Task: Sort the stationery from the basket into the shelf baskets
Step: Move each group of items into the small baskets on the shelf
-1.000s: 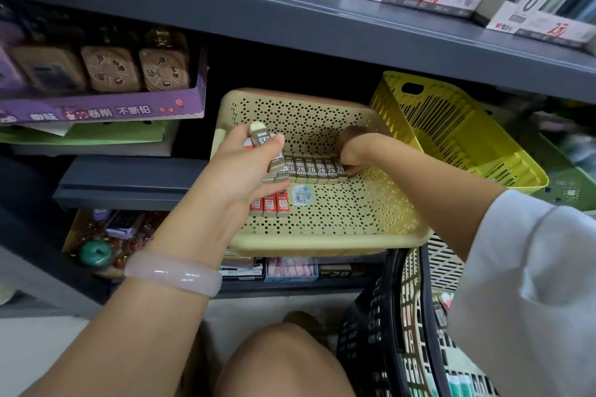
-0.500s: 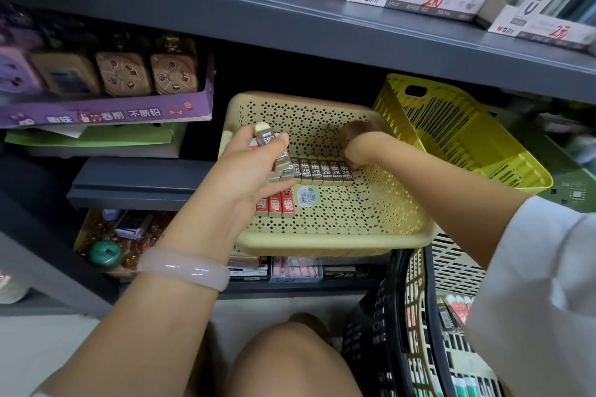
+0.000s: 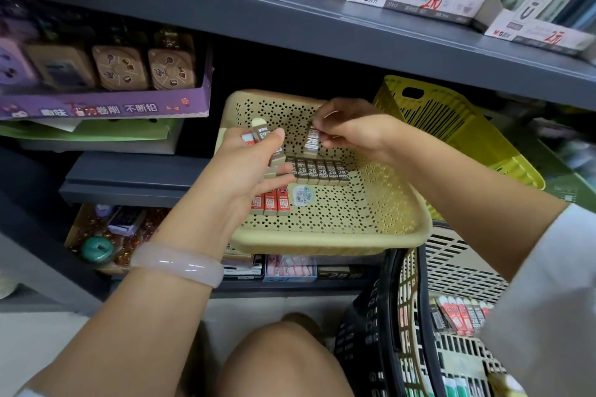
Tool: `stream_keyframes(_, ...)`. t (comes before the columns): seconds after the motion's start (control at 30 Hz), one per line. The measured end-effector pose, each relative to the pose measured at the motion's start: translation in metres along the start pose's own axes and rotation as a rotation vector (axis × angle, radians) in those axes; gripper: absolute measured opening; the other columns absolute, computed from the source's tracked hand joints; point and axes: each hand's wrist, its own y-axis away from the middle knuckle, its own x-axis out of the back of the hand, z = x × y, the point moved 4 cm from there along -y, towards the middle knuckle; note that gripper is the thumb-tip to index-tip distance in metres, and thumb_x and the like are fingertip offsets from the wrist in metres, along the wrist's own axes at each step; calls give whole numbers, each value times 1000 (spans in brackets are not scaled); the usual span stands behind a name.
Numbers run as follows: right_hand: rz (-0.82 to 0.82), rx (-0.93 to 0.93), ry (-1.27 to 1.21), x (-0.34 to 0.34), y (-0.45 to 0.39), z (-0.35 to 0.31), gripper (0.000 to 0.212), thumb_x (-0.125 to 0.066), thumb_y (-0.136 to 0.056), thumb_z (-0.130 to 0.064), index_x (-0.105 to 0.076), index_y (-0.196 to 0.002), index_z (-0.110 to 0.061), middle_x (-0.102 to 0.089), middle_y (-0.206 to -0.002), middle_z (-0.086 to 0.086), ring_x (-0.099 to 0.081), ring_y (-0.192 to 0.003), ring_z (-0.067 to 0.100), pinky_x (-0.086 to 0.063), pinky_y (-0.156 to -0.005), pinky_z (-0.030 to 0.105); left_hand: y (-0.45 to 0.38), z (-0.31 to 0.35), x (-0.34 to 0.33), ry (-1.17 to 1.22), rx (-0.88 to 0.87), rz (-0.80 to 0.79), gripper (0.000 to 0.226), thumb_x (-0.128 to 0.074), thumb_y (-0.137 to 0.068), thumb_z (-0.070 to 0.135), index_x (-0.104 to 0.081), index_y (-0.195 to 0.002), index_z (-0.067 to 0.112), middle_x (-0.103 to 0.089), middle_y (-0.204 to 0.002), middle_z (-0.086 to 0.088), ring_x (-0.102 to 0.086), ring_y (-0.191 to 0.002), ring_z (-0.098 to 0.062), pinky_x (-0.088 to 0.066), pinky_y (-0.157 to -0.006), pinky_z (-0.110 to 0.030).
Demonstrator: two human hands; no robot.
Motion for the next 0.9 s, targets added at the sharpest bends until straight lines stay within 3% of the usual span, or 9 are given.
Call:
stream_keyframes(0.07, 50, -46, 290, 21, -8, 3, 9, -60, -89, -13, -59, -81, -19, -63, -78, -3, -64, -74, 10, -55, -70, 17, -2, -1, 1, -5, 1, 8, 15, -60, -88, 21, -49, -98, 18, -57, -111, -15, -66, -73, -21, -58, -57, -28)
stream_keyframes(0.17, -9, -98, 892, 36, -21, 10, 6, -60, -89, -24, -59, -90, -18, -65, -90, -3, -66, -81, 13, -52, -82, 25, -4, -2, 2, -6, -10, 17, 25, -61, -88, 21, -48, -109, 15, -57, -112, -14, -66, -75, -21, -58, -57, -27)
stream_keyframes(0.27, -81, -107, 1202, 32, -31, 19, 11, -60, -88, -24, -57, -95, -16, -64, -101, 3, -60, -77, 13, -47, -74, 24, -6, -3, 3, -2, -14, 24, 33, -61, -88, 22, -47, -116, 13, -57, -111, -14, -66, -75, -21, -59, -59, -28)
stream_keyframes(0.4, -86, -176, 1221, 25, -42, 31, 25, -57, -90, -13, -55, -114, -6, -64, -100, 7, -60, -64, 8, -43, -52, 19, -5, -3, 3, -3, -12, 28, 38, -61, -88, 23, -45, -121, 13, -56, -111, -12, -66, -73, -19, -59, -60, -29)
stream_keyframes(0.53, -79, -205, 1246, 19, -46, 41, 36, -54, -90, -6, -48, -126, -3, -63, -106, 9, -65, -69, 11, -55, -61, 25, -5, -3, 2, 2, -13, 32, 34, -61, -88, 24, -46, -117, 15, -57, -108, -9, -66, -69, -17, -59, -59, -28)
stream_keyframes(0.63, -129, -212, 1247, 17, -43, 41, 35, -56, -88, -7, -51, -122, -5, -61, -96, 7, -61, -67, 11, -51, -54, 21, -5, -3, 2, 5, -15, 31, 32, -61, -88, 23, -46, -114, 15, -57, -106, -9, -65, -70, -17, -59, -58, -27)
stream_keyframes(0.77, -189, -142, 1452, 15, -34, 35, 31, -56, -89, -13, -55, -120, -10, -60, -110, 8, -58, -96, 24, -50, -87, 32, -5, -3, 2, 12, -11, 21, 26, -61, -87, 23, -47, -109, 17, -57, -106, -9, -66, -72, -18, -58, -58, -27)
stream_keyframes(0.83, -116, -62, 1480, 15, -28, 26, 30, -52, -91, -12, -57, -120, -14, -59, -115, 7, -56, -105, 25, -47, -91, 31, -3, -2, 2, 22, -13, 14, 25, -61, -87, 24, -48, -107, 17, -58, -104, -9, -66, -72, -18, -59, -60, -28)
stream_keyframes(0.9, -45, 10, 1317, 12, -23, 15, 26, -51, -92, -14, -58, -117, -16, -59, -116, 5, -57, -103, 23, -48, -91, 32, -2, -1, 2, 15, -20, 2, 28, -61, -88, 22, -48, -110, 14, -58, -103, -10, -66, -77, -20, -59, -62, -29)
